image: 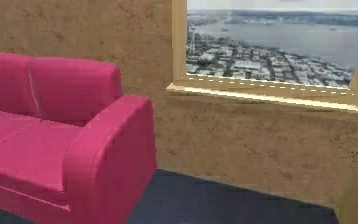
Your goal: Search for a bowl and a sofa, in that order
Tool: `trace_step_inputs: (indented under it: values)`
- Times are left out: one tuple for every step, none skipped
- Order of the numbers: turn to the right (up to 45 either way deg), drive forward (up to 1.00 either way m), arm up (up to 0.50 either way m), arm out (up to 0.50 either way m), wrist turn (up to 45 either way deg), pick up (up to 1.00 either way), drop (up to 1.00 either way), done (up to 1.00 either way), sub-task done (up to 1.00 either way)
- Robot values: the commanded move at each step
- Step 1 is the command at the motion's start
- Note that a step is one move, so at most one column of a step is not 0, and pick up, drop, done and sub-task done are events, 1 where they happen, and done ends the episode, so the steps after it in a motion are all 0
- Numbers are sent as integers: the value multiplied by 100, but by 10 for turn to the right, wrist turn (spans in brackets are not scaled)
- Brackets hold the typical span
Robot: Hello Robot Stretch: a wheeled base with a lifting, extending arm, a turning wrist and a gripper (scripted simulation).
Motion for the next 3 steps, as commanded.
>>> trace_step_inputs:
  values:
    - [-30,0,0,0,0,0,0,0,0]
    - [0,35,0,0,0,0,0,0,0]
    - [-450,0,0,0,0,0,0,0,0]
